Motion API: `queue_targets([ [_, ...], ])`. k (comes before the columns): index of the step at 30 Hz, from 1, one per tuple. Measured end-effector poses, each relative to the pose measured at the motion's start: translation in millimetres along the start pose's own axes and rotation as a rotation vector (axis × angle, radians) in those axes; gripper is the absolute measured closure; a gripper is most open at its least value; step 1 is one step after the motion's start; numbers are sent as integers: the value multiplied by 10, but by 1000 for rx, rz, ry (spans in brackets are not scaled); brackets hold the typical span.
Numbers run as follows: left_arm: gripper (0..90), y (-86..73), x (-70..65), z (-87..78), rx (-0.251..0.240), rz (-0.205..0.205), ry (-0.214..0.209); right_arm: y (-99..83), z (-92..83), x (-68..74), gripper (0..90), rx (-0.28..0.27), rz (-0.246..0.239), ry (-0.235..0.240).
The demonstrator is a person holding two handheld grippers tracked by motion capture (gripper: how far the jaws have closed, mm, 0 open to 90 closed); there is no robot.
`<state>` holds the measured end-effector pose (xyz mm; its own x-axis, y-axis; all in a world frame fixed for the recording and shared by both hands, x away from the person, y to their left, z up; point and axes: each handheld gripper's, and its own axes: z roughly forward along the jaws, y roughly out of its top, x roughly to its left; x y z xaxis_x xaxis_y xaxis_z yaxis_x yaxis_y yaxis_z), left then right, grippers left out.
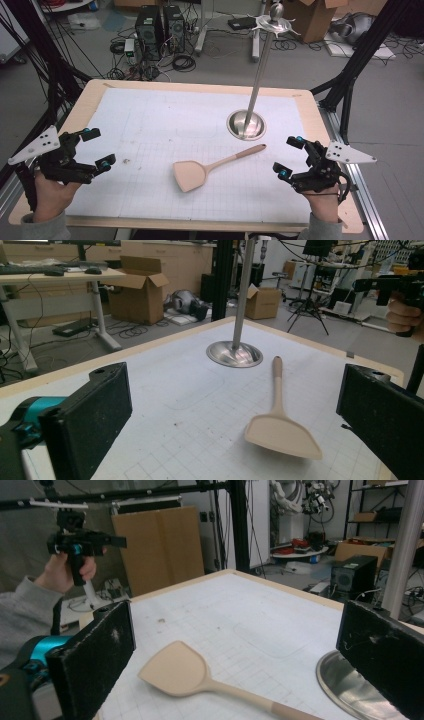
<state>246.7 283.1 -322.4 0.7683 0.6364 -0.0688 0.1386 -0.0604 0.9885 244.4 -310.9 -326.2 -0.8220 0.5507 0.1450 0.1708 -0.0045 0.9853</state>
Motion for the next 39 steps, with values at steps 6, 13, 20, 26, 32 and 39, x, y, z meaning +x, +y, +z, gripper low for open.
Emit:
queue_targets([
  [6, 17, -6, -4, 7, 5, -2, 6, -3, -13, -13, 14, -27, 6, -34],
  [13, 17, -1, -17, 12, 5, 3, 8, 1, -3, -1, 14, -32, -4, -46],
  [20, 17, -13, -8, 12, 16, 2, 11, -27, 80, -11, 15, -4, -5, -57],
  [26, 17, -16, -7, -32, 22, 2, 29, -57, 178, -22, 60, 32, -19, -47],
  [32, 17, -12, 10, -107, 6, -7, 42, -123, 243, -30, 274, 62, -36, -29],
  [39, 17, -22, 5, -112, 16, -6, 47, -233, 408, -40, 454, 146, -42, -51],
])
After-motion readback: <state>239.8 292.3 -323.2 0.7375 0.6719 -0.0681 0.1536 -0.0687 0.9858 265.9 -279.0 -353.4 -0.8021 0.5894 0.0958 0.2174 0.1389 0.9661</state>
